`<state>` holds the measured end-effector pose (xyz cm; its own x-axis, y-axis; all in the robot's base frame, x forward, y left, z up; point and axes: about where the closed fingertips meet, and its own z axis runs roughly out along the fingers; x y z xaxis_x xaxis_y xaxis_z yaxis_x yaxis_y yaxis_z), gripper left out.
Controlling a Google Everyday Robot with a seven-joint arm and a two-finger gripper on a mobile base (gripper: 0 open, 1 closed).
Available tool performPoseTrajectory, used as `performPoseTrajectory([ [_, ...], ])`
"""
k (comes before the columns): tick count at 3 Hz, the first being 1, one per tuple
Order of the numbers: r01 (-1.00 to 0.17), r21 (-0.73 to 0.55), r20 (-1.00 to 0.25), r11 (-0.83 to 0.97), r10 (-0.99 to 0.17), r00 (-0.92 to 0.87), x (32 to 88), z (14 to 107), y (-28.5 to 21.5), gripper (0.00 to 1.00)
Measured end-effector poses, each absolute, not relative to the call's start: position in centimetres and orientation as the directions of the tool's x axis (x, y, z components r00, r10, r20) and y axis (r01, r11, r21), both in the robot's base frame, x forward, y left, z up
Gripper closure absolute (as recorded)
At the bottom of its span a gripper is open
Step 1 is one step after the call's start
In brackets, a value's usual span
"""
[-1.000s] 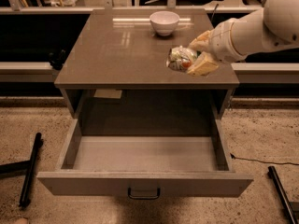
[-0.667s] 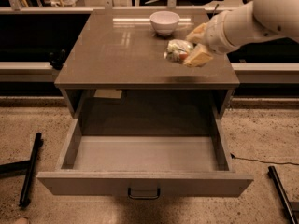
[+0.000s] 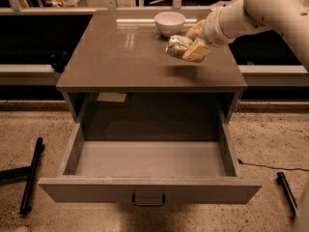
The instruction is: Pick 7up can from top drawer and place on counter
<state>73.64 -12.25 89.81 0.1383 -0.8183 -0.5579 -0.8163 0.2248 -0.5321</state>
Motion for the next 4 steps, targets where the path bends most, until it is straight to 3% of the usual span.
performPoseTrajectory([
  [3,-0.861,-0.452,-0.61,0.234,-0.785,0.107,77.0,87.7,-11.1,0.12],
  [4,-0.868,-0.439,-0.619,0.231,-0.778,0.106,77.0,87.3,-11.1,0.0],
])
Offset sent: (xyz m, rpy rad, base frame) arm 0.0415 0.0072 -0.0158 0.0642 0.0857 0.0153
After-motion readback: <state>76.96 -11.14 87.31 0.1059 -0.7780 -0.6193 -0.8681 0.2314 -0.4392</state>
